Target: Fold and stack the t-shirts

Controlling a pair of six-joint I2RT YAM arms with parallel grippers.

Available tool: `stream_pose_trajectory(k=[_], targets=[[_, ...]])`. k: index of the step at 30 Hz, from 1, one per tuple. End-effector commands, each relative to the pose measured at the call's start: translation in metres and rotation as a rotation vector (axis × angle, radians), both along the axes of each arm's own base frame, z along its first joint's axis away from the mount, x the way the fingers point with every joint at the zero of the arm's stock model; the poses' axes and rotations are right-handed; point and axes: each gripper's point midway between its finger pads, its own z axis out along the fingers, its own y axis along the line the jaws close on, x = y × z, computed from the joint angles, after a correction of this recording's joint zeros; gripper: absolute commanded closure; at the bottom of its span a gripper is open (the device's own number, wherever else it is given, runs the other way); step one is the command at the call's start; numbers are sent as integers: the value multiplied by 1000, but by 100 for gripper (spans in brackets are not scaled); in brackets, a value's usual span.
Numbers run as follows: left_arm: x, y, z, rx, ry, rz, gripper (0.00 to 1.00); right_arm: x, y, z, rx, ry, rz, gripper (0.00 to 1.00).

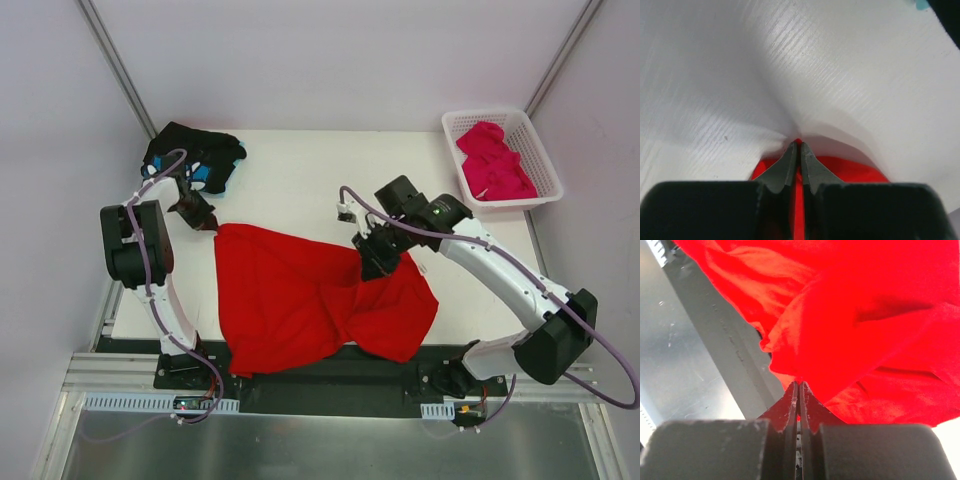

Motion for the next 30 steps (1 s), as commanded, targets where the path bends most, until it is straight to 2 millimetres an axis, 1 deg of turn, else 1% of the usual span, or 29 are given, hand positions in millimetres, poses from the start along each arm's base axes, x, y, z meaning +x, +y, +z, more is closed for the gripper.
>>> stream_pose_trajectory(k=[1,2,3,4,5,6,7,8,9,10,11,12,13,14,15,16,17,18,19,20,21,22,23,24,25,26,27,29,30], targets=[[-2,3,41,57,-45,-34,100,30,-17,12,-43,-131,-156,99],[4,4,51,66,-68,-35,100,34,-20,12,-59,-139,-180,99],[5,5,59,72,-79,-37,100,43,-27,12,-93,-170,-217,99],[9,5,78,86,-111,-45,100,48,-27,14,-102,-176,-226,99],[12,6,90,100,-133,-49,100,53,-30,16,-114,-191,-243,99],[15,6,103,113,-156,-54,100,64,-36,19,-134,-224,-283,99],[22,4,132,131,-214,-66,100,75,-36,27,-116,-247,-306,99],[25,5,147,136,-238,-67,100,84,-38,33,-106,-263,-333,99],[28,5,161,138,-263,-70,100,97,-44,40,-81,-261,-376,100],[41,3,195,144,-343,-81,100,113,-42,58,-44,-284,-400,99],[36,2,205,144,-331,-88,100,124,-44,67,-30,-293,-425,99],[38,2,220,151,-354,-94,100,139,-53,76,-20,-302,-462,100],[47,2,249,168,-418,-106,100,147,-57,88,-17,-318,-482,100],[40,-1,258,170,-402,-115,100,168,-57,111,9,-362,-509,100],[41,-1,264,174,-406,-120,100,182,-66,128,31,-387,-546,100],[44,-1,290,187,-469,-122,100,188,-71,138,32,-386,-567,100],[42,-3,299,182,-485,-131,100,209,-72,171,87,-455,-604,100],[38,-5,308,180,-502,-131,100,220,-80,184,132,-455,-630,100],[36,-6,311,176,-511,-127,100,226,-84,197,167,-451,-666,99],[33,-9,316,163,-526,-134,100,234,-89,216,215,-482,-700,100],[29,-10,322,162,-539,-136,100,245,-89,242,328,-518,-690,100],[26,-12,318,151,-526,-138,100,249,-86,252,401,-514,-673,100],[23,-14,318,145,-523,-143,100,250,-85,262,484,-475,-712,100],[17,-19,323,134,-534,-150,100,253,-84,270,576,-488,-670,99],[13,-21,320,125,-523,-151,100,250,-81,279,641,-481,-653,100],[9,-24,324,118,-532,-158,100,249,-80,284,694,-443,-668,100],[1,-27,336,128,-565,-162,100,241,-71,295,755,-415,-609,100],[-6,-33,353,138,-627,-183,100,224,-60,316,835,-396,-524,99],[-17,-36,371,142,-681,-188,100,212,-53,339,913,-400,-462,100]])
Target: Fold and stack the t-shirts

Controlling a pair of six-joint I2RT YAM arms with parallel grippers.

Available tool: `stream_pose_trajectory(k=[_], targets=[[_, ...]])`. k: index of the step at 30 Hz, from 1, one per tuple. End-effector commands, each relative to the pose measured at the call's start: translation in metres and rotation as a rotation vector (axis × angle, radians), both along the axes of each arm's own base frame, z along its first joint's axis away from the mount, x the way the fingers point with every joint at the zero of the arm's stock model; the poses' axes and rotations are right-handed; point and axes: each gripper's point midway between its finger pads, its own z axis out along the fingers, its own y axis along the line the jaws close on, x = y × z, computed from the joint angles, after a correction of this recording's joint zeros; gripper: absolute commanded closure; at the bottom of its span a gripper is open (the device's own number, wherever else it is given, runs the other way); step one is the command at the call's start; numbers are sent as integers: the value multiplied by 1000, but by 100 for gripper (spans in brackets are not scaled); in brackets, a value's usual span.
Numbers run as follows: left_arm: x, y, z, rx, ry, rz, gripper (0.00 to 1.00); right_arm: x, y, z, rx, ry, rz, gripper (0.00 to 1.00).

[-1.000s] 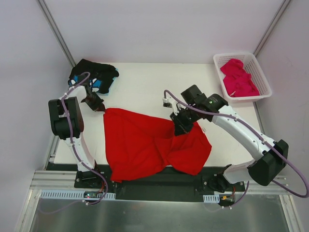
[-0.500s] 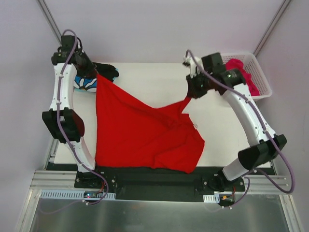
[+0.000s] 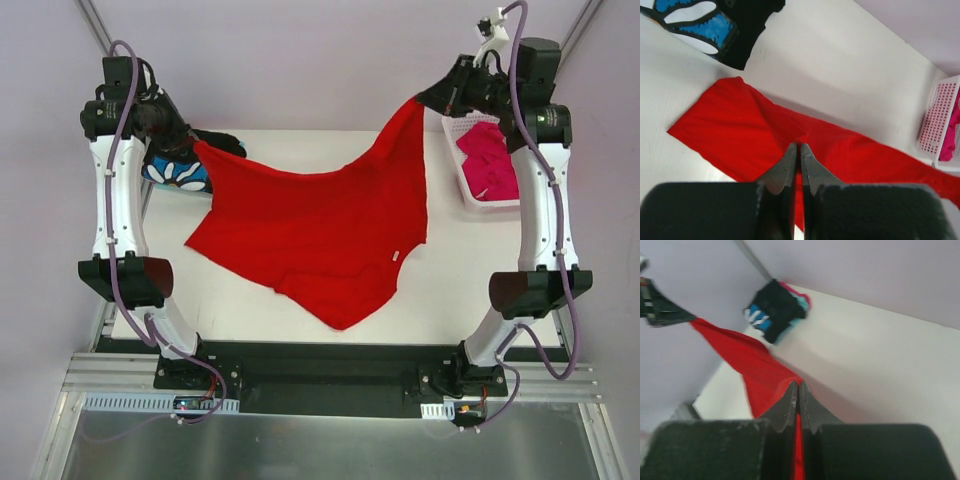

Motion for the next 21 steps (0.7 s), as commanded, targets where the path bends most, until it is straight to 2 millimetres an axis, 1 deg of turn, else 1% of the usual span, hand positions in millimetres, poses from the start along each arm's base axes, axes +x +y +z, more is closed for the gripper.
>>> stream_pose_trajectory(k=[1,2,3,4,5,6,7,8,9,10,11,12,13,14,15,16,18,19,21], targets=[[-45,-22,66,-7,-180,-65,100,-61,46,112,279,-241,313,100],[-51,-22,76,-6,-208,-64,100,-76,46,127,310,-271,328,100],[-69,-23,93,-1,-259,-58,100,-85,44,145,349,-289,340,100],[-76,-24,93,-10,-258,-47,100,-96,43,162,374,-308,358,100],[-85,-25,98,-13,-274,-44,100,-109,42,183,395,-351,380,100],[-104,-27,110,-15,-314,-44,100,-121,38,204,407,-434,409,100],[-110,-27,104,-21,-299,-36,100,-132,37,217,479,-391,421,100],[-117,-25,102,-11,-300,-22,100,-145,31,232,490,-436,425,100],[-137,-24,109,-1,-332,-6,100,-157,27,245,502,-479,431,100],[-143,-21,102,8,-318,14,100,-165,26,250,514,-481,432,100],[-152,-12,101,39,-323,60,100,-171,20,255,508,-503,413,100],[-169,-8,105,58,-346,85,100,-184,11,262,496,-542,383,100],[-177,-2,104,84,-344,112,100,-187,6,263,492,-549,361,100],[-185,3,106,107,-351,138,100,-190,-5,265,491,-553,317,100],[-192,11,108,137,-359,171,100,-201,-7,267,484,-571,308,100],[-199,12,109,150,-358,173,100,-207,-9,268,478,-579,300,100],[-209,12,110,149,-372,181,100,-213,-15,268,476,-580,270,99],[-209,11,104,143,-354,182,100,-223,-14,269,471,-593,270,100],[-209,11,98,141,-334,180,100,-229,-14,269,472,-592,261,100]])
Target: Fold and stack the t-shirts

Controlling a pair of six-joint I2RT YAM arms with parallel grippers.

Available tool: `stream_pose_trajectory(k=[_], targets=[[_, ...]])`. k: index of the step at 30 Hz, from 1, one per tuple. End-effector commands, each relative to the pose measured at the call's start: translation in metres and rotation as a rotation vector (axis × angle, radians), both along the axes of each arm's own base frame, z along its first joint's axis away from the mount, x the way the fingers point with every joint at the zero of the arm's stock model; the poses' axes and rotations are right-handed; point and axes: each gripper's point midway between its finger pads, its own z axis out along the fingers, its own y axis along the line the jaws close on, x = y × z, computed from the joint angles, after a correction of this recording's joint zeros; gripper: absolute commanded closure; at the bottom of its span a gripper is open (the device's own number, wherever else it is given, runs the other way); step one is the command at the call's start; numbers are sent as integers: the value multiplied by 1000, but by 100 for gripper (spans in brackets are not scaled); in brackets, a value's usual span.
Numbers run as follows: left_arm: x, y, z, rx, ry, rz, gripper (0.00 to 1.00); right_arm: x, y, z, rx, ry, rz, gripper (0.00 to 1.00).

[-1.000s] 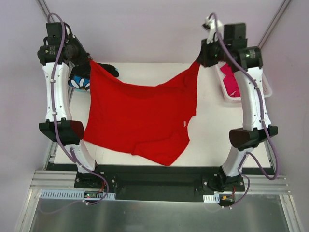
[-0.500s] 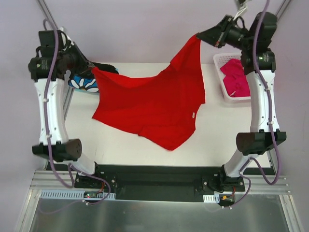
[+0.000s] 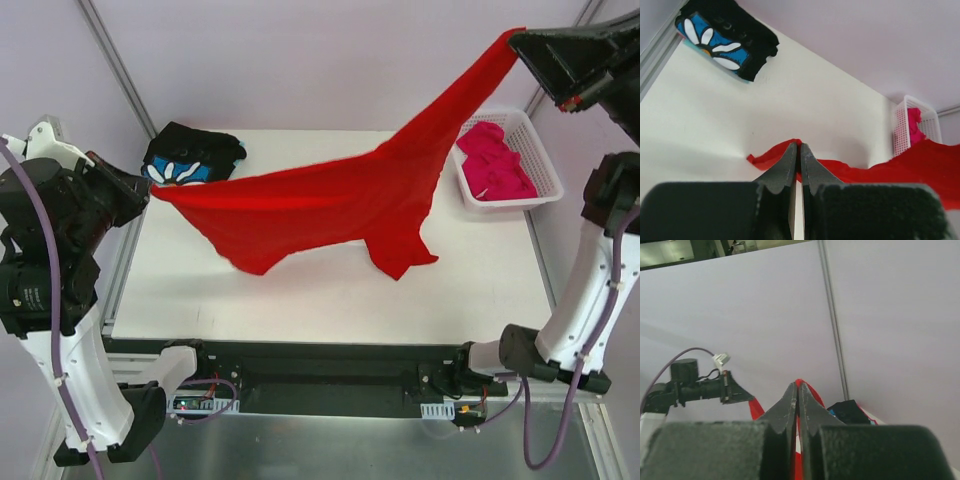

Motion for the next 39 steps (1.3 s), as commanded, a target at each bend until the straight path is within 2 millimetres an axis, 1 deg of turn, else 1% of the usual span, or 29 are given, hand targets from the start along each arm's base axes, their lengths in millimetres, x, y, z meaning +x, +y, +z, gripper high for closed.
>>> stream_pose_trajectory(k=[1,3,5,6,8,9,10,11,12,14,15,17,19,20,21,22,23,24,25,26,28,29,31,32,34,35,36,37,39], targets=[[8,13,-25,12,103,65,100,-34,6,7,-4,-38,32,100],[11,10,-27,3,118,51,100,-39,8,8,-5,-27,45,100],[14,8,-23,-8,110,39,100,-45,9,11,-9,-35,51,100],[19,8,-23,-9,117,40,100,-45,7,12,-5,-33,42,100],[22,9,-15,-6,102,39,100,-44,3,16,0,-37,23,100],[31,10,-17,-5,117,43,100,-44,2,17,5,-41,16,100],[34,10,-12,-4,107,41,100,-42,1,18,8,-40,11,99],[41,11,-15,-4,125,41,100,-37,-1,19,14,-34,10,100],[44,12,-12,-5,119,44,100,-35,-2,19,16,-27,13,100],[51,10,-14,-14,135,36,100,-31,-3,19,15,-19,18,100],[51,9,-10,-15,125,32,100,-29,-4,20,16,-20,15,100],[58,9,-10,-17,131,29,100,-24,-8,19,20,-12,3,100],[60,10,-6,-15,122,32,100,-15,-11,17,25,0,-4,100],[66,10,-8,-16,134,30,100,-13,-13,17,30,4,-9,100],[67,10,-4,-20,126,30,100,-9,-15,17,33,3,-13,100],[69,10,-3,-22,123,28,100,-4,-16,16,34,8,-15,100],[77,10,-5,-24,135,26,100,0,-18,15,36,14,-16,100],[80,8,-2,-32,129,12,100,4,-19,13,34,21,-14,100],[83,7,-2,-37,131,5,100,12,-21,10,35,37,-8,100],[91,6,-4,-44,142,-2,100,16,-22,7,31,43,-4,100],[98,4,-1,-57,129,-12,100,24,-25,5,37,55,3,100],[108,3,3,-60,108,-22,100,25,-25,7,43,41,2,100],[116,2,13,-59,70,-33,100,28,-27,12,59,33,8,100],[125,2,21,-54,32,-39,100,27,-28,21,65,-9,11,100],[126,3,39,-54,-28,-31,100,19,-27,33,96,-36,34,100],[130,1,47,-67,-54,-50,100,16,-28,42,113,-75,34,99],[125,-2,62,-71,-102,-60,100,13,-28,46,124,-90,35,100],[122,-4,70,-77,-128,-70,100,7,-28,49,142,-93,43,100],[105,-10,94,-85,-213,-89,100,-9,-24,54,146,-133,39,100]])
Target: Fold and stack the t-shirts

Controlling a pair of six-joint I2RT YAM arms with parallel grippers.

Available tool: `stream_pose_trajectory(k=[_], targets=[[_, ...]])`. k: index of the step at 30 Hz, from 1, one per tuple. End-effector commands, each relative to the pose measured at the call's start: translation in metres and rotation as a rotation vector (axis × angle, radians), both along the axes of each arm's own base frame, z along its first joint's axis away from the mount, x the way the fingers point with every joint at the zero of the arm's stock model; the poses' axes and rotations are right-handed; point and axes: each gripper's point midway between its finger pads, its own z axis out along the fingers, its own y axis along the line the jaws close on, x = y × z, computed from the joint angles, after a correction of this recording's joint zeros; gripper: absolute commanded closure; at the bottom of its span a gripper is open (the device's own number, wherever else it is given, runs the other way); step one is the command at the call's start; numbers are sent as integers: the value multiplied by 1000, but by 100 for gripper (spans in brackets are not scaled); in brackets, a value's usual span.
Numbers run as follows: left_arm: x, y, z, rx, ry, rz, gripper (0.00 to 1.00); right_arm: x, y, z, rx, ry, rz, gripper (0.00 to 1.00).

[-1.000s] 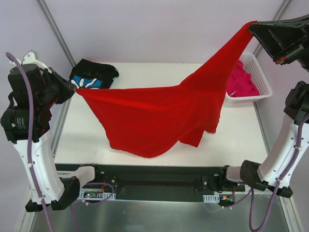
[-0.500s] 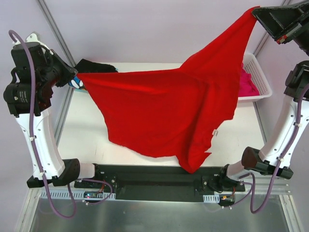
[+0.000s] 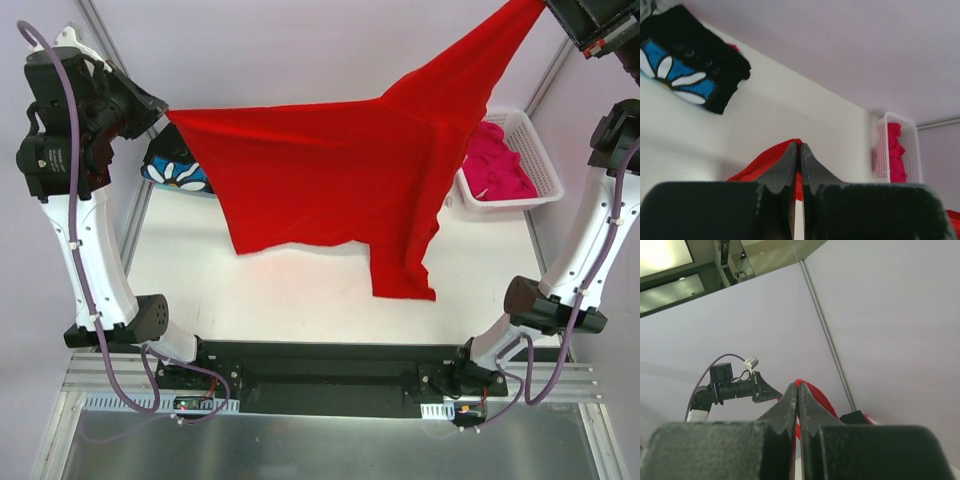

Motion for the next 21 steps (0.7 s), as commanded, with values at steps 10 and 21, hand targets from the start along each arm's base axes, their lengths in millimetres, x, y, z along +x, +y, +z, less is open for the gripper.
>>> stream_pose_trajectory(k=[10,21], targets=[[-177,-16,113,19,-513,13,100,-204,61,31,-64,-294,-12,100],[-316,-14,123,55,-776,99,100,-327,86,9,-101,-424,-79,100]])
